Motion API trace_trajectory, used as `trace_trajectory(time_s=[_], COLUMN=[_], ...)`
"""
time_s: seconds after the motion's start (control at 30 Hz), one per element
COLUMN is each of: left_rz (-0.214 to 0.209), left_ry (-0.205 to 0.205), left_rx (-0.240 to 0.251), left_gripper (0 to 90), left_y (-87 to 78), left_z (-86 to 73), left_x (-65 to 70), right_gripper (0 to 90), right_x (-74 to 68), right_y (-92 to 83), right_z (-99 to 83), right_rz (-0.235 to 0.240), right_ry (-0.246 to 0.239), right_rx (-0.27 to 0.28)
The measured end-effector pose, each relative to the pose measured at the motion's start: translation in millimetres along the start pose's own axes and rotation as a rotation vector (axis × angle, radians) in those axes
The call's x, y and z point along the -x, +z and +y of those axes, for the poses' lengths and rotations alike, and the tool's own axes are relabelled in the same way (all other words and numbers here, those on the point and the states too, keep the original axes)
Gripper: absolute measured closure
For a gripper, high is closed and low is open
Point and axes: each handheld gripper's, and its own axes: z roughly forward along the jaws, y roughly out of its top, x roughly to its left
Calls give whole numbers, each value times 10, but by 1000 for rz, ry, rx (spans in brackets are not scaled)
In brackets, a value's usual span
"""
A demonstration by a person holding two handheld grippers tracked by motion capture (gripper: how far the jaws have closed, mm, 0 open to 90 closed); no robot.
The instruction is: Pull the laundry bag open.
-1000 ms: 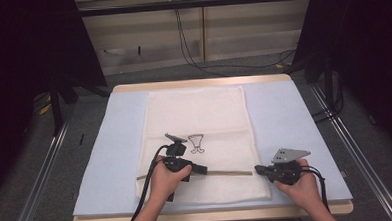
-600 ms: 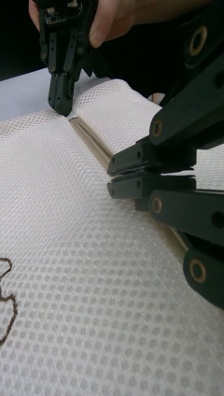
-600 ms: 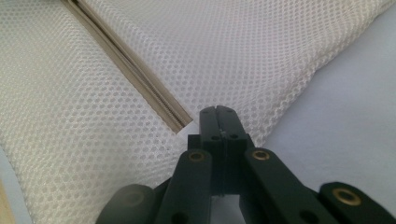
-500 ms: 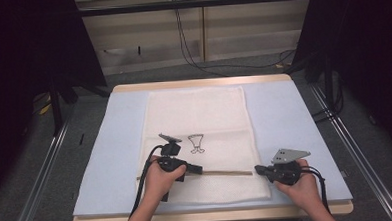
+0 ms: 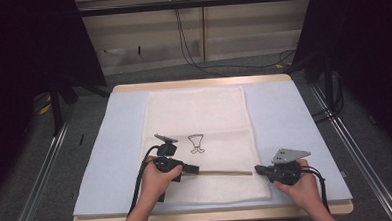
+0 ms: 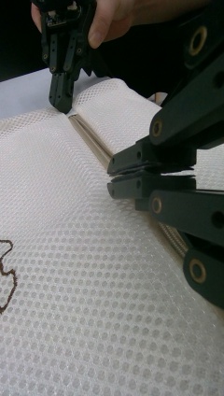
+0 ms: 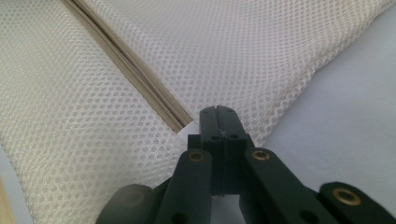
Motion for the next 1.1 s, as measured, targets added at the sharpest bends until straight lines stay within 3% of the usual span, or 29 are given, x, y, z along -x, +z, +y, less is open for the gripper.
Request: trace_trajectory(time_s=[0.2, 0.23, 0.43, 0.6, 0.63, 0.8, 1.1], left_rz=[-3, 12, -15, 1, 11, -5, 7], left_ry=[-3, 8, -13, -23, -8, -25, -27], left_rx=[-6, -1, 0, 12, 8, 10, 16], left_gripper=[874, 874, 874, 874, 874, 874, 874], left_y=[1, -2, -24, -54, -66, -115, -172], left_z=[-4, -5, -21, -30, -30, -53, -64], left_x=[-14, -22, -44, -84, -102, -128, -167], right_gripper=[900, 900, 900, 900, 900, 900, 900], right_x=[-1, 0, 3, -1, 2, 4, 4], right_y=[0, 0, -1, -1, -2, -3, -1], right_z=[-1, -1, -1, -1, -1, 0, -1], right_rz=[-1, -1, 2, -1, 3, 1, 3], right_ry=[-2, -2, 0, 0, 1, 2, 2], right_rx=[1, 1, 0, 0, -1, -2, -1])
